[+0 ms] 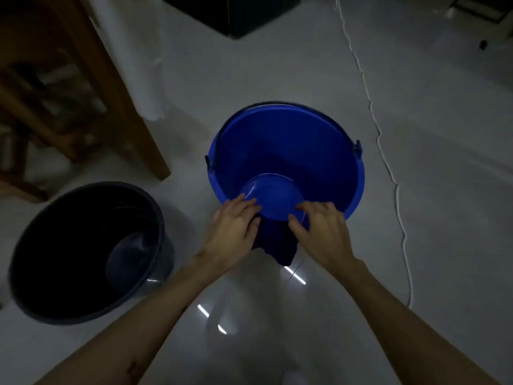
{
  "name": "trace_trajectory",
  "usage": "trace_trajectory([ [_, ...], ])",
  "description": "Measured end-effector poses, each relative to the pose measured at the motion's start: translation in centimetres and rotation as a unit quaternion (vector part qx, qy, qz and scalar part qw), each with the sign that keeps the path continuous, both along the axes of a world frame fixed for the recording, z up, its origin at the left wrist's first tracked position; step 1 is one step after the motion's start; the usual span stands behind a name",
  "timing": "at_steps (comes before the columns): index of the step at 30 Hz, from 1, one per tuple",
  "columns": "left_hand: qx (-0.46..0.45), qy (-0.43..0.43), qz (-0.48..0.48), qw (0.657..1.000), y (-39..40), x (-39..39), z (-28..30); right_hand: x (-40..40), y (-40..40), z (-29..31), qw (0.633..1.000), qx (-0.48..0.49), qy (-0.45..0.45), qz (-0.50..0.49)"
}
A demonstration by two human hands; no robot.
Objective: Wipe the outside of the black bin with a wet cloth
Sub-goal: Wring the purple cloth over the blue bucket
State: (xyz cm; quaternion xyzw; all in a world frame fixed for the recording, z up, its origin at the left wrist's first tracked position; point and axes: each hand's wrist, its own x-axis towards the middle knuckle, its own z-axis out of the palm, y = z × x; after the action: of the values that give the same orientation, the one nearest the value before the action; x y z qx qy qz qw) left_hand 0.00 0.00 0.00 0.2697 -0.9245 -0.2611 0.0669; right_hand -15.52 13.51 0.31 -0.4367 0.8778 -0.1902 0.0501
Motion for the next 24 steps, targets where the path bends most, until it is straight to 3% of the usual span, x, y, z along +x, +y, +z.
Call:
trace_trajectory([
  [3, -0.075, 0.008, -0.03, 0.997, -0.4, -0.9, -2.0, -0.8, -0.6, -1.8, 0.998, 0.015, 0.054, 0.014],
  [7, -0.131, 0.017, -0.065, 0.989, -0.9, -1.3, -3.1, -1.2, -1.3, -2.7, 0.996, 0.068, 0.06, 0.017],
  [10, -0.153, 0.003, -0.067, 0.986, -1.0, -0.8, -2.9, -1.5, -1.3, -2.6, 0.99, 0.143, -0.006, -0.001],
  [14, -0.106, -0.022, -0.043, 0.993, -0.7, -0.3, -2.2, -1.5, -1.9, -1.7, 0.977, 0.189, -0.099, -0.027],
  [19, -0.076, -0.022, -0.032, 0.996, -0.7, -0.4, -2.0, -1.7, -2.7, 0.2, 0.971, 0.106, -0.209, -0.055],
  [24, -0.023, -0.019, -0.038, 0.999, -1.1, 0.0, -1.7, -1.4, -2.4, 1.7, 0.974, -0.007, -0.223, -0.042],
])
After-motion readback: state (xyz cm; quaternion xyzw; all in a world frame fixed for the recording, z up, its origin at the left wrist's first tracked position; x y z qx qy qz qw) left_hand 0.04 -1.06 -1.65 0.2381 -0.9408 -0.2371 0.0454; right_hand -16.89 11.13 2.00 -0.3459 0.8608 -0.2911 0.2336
